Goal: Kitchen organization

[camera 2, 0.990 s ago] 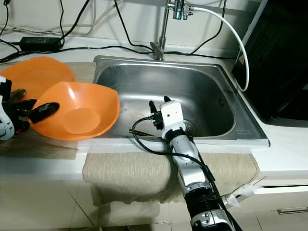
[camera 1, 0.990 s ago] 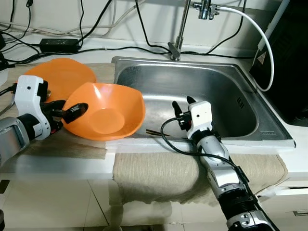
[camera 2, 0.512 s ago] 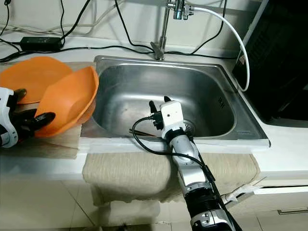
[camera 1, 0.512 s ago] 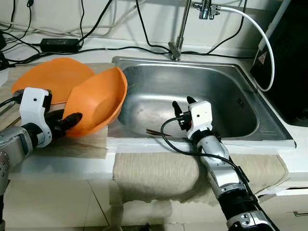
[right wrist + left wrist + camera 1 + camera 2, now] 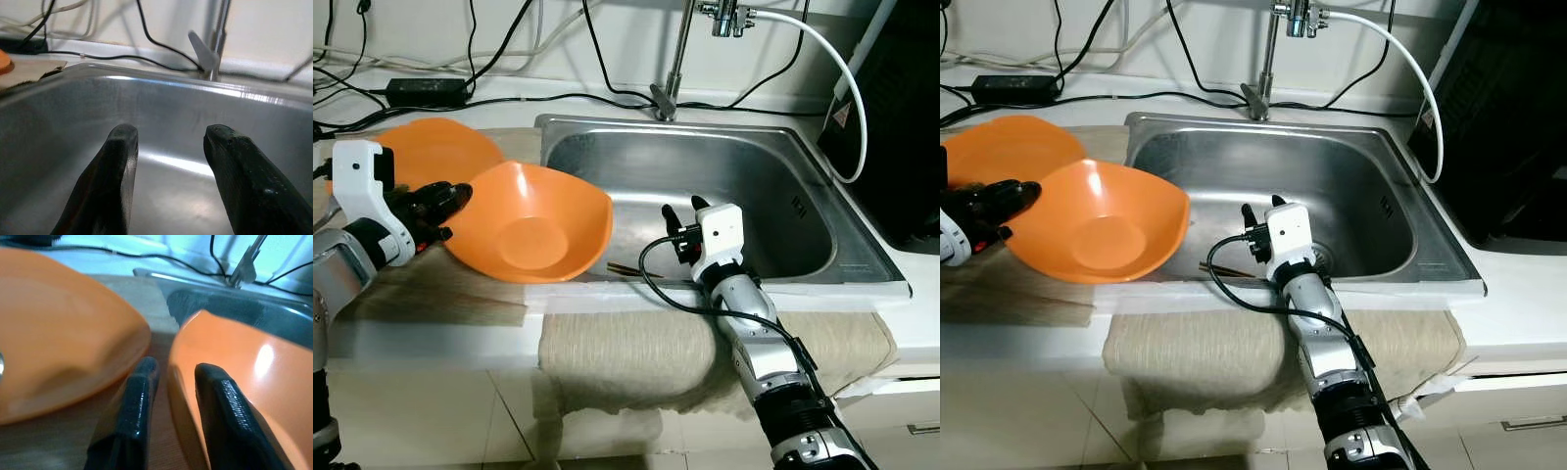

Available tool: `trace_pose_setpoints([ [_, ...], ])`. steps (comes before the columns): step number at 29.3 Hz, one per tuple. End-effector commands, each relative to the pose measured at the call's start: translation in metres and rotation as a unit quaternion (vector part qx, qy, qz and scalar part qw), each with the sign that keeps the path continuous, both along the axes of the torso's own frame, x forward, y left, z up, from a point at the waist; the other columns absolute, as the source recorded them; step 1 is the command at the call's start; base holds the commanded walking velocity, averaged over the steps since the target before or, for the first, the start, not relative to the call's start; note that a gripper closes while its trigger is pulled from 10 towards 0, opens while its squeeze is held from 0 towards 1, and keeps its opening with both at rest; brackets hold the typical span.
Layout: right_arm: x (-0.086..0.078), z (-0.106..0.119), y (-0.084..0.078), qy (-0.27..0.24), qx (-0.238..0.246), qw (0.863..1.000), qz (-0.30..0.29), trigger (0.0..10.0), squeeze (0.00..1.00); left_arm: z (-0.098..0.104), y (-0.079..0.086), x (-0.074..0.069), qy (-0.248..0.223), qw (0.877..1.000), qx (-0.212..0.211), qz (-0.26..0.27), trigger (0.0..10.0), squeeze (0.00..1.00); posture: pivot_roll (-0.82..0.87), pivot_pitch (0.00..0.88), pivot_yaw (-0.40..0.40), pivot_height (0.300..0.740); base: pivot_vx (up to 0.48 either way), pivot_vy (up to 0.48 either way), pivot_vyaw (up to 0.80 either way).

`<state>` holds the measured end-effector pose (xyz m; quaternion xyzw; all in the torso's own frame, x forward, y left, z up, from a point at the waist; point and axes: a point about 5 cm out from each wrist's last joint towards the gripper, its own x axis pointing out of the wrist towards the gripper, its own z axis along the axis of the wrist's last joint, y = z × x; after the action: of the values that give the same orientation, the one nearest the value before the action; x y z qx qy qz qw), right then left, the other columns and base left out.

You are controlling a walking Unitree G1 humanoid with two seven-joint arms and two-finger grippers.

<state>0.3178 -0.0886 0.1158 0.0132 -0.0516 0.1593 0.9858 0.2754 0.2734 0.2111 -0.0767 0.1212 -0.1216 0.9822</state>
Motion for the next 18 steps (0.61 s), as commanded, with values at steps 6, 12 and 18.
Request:
trace_pose_setpoints([
  [6,0.006,0.015,0.006,0.020,0.077,0.997,0.025,10.0,0.00,-0.005,0.003,0.000,0.014,1.000,0.001,0.010,0.0,0.60,0.21,0.013,-0.051,0.740,0.000,0.000,0.00],
  [12,0.009,0.030,0.020,0.099,0.240,0.962,0.089,10.0,0.00,-0.007,0.005,-0.001,0.016,1.000,0.001,0.015,0.0,0.72,0.21,0.014,-0.049,0.740,0.000,0.000,0.00],
  [18,0.006,0.048,0.032,0.132,0.317,0.926,0.155,10.0,0.00,-0.007,0.007,0.000,0.016,1.000,0.002,0.024,0.0,0.74,0.21,0.012,-0.049,0.740,0.000,0.000,0.00],
])
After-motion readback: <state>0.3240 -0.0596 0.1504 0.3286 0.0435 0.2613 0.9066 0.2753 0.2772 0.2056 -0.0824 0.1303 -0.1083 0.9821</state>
